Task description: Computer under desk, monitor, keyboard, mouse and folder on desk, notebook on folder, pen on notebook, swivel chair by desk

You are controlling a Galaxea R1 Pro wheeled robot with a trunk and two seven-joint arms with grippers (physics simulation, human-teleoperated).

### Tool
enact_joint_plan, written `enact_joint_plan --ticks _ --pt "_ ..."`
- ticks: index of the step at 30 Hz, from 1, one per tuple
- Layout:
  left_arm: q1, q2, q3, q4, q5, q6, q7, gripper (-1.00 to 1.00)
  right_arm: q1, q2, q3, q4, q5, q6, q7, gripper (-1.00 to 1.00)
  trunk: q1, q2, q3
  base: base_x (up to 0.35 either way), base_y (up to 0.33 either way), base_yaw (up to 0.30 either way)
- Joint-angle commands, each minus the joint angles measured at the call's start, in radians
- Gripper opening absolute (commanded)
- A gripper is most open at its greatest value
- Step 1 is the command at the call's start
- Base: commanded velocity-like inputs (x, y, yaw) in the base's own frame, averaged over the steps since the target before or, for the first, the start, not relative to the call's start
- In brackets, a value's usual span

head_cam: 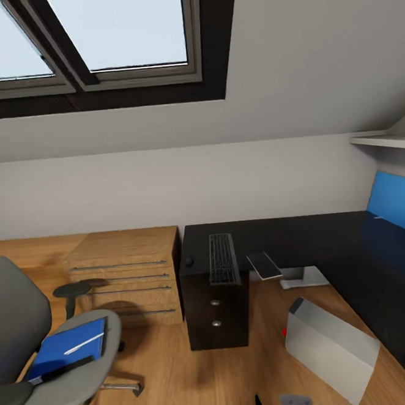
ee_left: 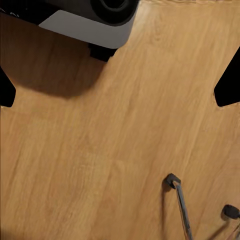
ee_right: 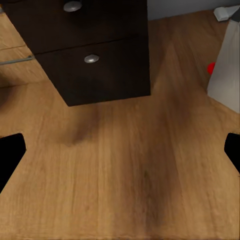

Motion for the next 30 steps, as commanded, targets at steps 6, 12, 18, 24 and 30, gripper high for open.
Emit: enact_joint_plan --ticks 6,12,18,24,30 --pt "-0.001 0.0 -0.008 0.001 0.011 -0.007 0.006 1.0 -0.001 0.0 0.009 0.0 -0.008 -0.003 -0.002 1.0 -0.001 -0.001 -0.005 -0.271 -0.181 0.277" --pt "-0.001 0.0 -0.008 0.001 0.01 -0.007 0.006 1.0 -0.001 0.0 0.009 0.0 -0.008 -0.003 -0.002 1.0 -0.001 -0.001 -0.009 -0.1 -0.296 0.277" --pt "-0.002 0.0 -0.008 0.002 0.01 -0.007 0.006 1.0 -0.001 0.0 0.009 0.0 -0.008 -0.003 -0.001 1.0 -0.001 -0.001 -0.012 -0.1 -0.305 0.277" --pt "-0.002 0.001 -0.008 0.002 0.011 -0.007 0.006 1.0 -0.001 -0.001 0.008 0.0 -0.008 -0.003 -0.001 1.0 -0.001 -0.001 -0.015 -0.234 -0.215 0.22" --pt "-0.001 0.002 -0.008 0.002 0.011 -0.007 0.006 1.0 -0.001 -0.001 0.007 0.0 -0.008 -0.004 -0.001 1.0 -0.001 -0.001 -0.017 -0.283 -0.157 0.058"
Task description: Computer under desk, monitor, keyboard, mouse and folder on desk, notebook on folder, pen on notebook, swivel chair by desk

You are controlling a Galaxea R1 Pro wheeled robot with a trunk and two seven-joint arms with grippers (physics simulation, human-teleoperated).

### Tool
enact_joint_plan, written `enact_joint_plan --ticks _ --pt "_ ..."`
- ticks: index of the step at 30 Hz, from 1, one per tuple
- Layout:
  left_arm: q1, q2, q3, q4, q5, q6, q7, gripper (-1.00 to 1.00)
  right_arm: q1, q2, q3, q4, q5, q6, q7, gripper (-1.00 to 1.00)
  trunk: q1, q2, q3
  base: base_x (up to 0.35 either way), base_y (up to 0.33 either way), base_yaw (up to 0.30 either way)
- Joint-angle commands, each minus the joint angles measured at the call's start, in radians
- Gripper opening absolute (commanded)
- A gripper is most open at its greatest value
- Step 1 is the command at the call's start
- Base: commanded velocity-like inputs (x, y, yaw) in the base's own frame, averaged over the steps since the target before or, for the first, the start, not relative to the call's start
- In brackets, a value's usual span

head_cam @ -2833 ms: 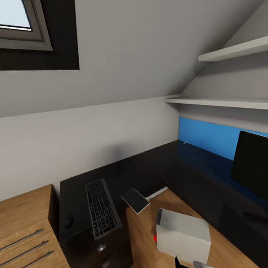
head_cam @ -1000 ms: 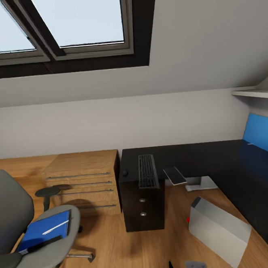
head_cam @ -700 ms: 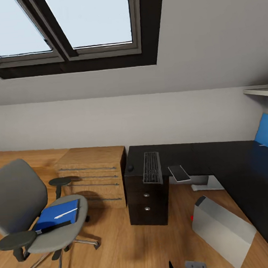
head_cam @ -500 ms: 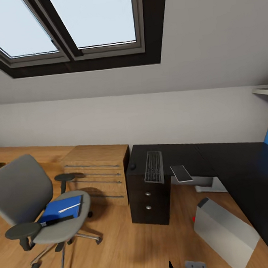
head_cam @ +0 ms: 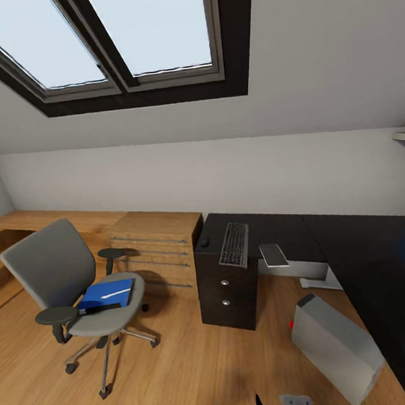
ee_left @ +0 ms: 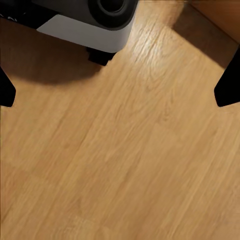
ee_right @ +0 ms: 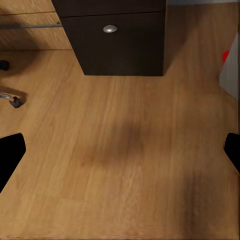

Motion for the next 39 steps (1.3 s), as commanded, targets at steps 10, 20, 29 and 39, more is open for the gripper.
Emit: enact_joint_plan --ticks 10,20,29,39 --pt "-0.001 0.0 -0.007 0.0 0.01 -0.007 0.006 1.0 -0.001 0.0 0.008 0.0 -0.009 -0.003 -0.001 1.0 0.0 -0.001 -0.002 -0.321 -0.056 0.006" --pt "0.0 -0.001 -0.007 0.0 0.01 -0.006 0.006 1.0 -0.001 0.0 0.009 0.0 -0.009 -0.003 -0.001 1.0 0.0 -0.001 -0.002 -0.33 -0.003 0.0" --pt "-0.001 0.001 -0.007 0.0 0.011 -0.007 0.006 1.0 -0.001 0.0 0.009 0.0 -0.008 -0.003 -0.001 1.0 0.0 -0.001 -0.002 -0.335 0.0 -0.074" --pt "-0.001 0.001 -0.007 0.0 0.011 -0.007 0.006 1.0 -0.001 0.0 0.009 0.001 -0.01 -0.002 0.0 1.0 0.0 -0.001 -0.002 -0.336 0.0 -0.053"
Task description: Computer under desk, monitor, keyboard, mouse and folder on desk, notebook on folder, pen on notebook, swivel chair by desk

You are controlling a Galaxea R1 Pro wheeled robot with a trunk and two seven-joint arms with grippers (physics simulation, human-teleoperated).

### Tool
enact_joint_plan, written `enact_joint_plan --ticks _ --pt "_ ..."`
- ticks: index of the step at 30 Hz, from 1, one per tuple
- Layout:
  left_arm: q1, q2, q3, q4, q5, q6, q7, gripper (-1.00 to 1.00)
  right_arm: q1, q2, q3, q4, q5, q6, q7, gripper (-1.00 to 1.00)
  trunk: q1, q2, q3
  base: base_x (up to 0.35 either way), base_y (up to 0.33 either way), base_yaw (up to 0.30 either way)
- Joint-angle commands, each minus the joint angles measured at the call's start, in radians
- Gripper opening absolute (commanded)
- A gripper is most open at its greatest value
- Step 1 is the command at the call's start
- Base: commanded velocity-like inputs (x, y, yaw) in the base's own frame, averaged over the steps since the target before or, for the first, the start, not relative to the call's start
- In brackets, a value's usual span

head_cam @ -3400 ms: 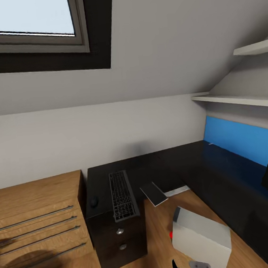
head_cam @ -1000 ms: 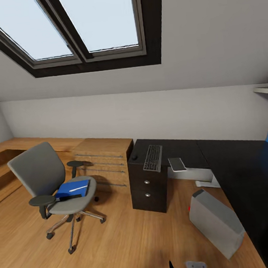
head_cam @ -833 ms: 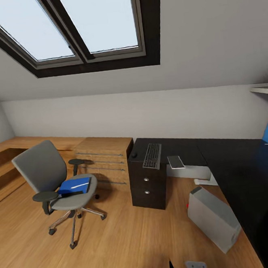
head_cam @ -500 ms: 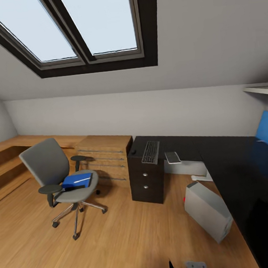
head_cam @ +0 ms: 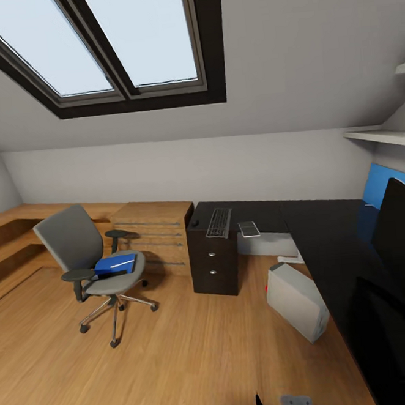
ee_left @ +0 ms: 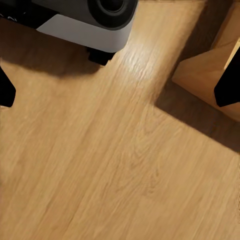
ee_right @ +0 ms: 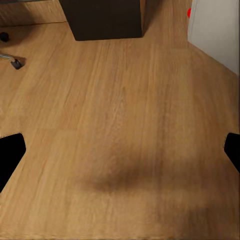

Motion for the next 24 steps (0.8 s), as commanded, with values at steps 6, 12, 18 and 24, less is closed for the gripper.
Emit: enact_joint_plan --ticks 6,12,18,24 --pt "-0.001 0.0 -0.008 0.0 0.011 -0.006 0.006 1.0 -0.001 0.0 0.007 0.001 -0.008 -0.002 0.0 1.0 -0.001 -0.001 -0.001 -0.336 0.0 -0.002" --pt "-0.001 0.0 -0.008 0.0 0.011 -0.005 0.006 1.0 -0.001 0.0 0.007 0.001 -0.009 -0.003 0.0 1.0 -0.001 -0.001 -0.001 -0.336 0.0 0.0" --pt "-0.001 0.0 -0.008 0.0 0.011 -0.003 0.006 1.0 -0.001 0.002 0.008 -0.001 -0.008 -0.003 -0.001 1.0 -0.001 -0.001 -0.002 -0.334 0.0 -0.072" --pt "-0.001 -0.001 -0.008 0.0 0.011 -0.003 0.006 1.0 -0.001 0.002 0.008 -0.001 -0.007 -0.003 -0.001 1.0 -0.001 -0.001 -0.004 -0.335 0.0 -0.085"
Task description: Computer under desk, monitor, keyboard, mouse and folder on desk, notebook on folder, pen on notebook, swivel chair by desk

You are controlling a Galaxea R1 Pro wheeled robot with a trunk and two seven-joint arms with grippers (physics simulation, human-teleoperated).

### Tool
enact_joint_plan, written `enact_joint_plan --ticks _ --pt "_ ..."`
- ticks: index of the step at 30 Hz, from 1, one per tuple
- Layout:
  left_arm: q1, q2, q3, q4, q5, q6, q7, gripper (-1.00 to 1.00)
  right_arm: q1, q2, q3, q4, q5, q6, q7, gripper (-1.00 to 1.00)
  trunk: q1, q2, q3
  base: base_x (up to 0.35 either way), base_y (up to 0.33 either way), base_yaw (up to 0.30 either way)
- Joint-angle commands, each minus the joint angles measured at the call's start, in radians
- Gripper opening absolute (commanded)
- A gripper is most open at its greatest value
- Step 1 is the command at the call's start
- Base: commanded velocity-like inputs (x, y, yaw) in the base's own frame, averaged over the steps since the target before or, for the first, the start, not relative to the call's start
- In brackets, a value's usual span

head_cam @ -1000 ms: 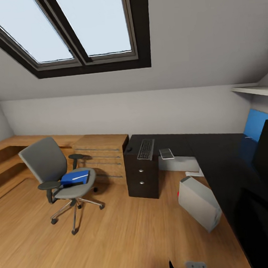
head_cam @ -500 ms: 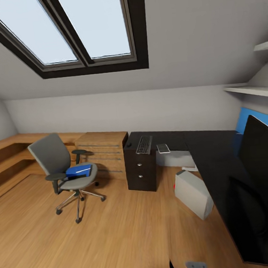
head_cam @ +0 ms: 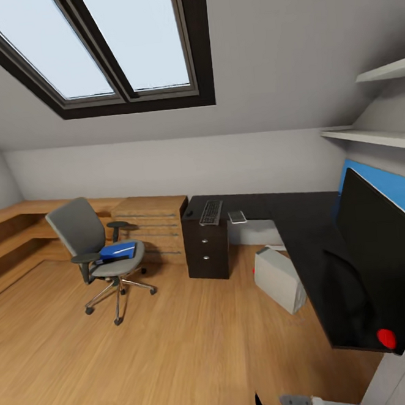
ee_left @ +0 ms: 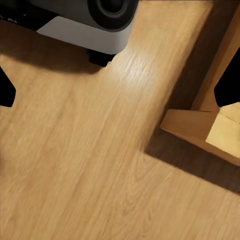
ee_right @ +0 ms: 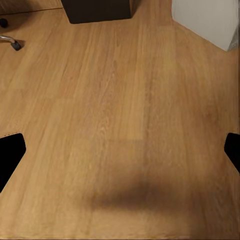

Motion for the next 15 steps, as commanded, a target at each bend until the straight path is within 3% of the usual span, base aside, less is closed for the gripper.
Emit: enact_joint_plan --ticks 1,6,15 --pt "-0.001 0.001 -0.008 0.0 0.011 -0.006 0.006 1.0 -0.001 0.0 0.009 0.001 -0.008 -0.003 -0.001 1.0 -0.001 -0.001 -0.001 -0.335 0.0 -0.036" --pt "-0.001 0.001 -0.008 0.0 0.011 -0.006 0.006 1.0 -0.001 -0.001 0.009 0.0 -0.008 -0.003 -0.001 1.0 -0.001 -0.001 -0.002 -0.336 0.0 -0.061" --pt "-0.001 0.001 -0.008 0.0 0.011 -0.008 0.006 1.0 -0.001 -0.001 0.008 0.0 -0.008 -0.003 0.0 1.0 -0.001 -0.001 -0.002 -0.323 -0.07 -0.233"
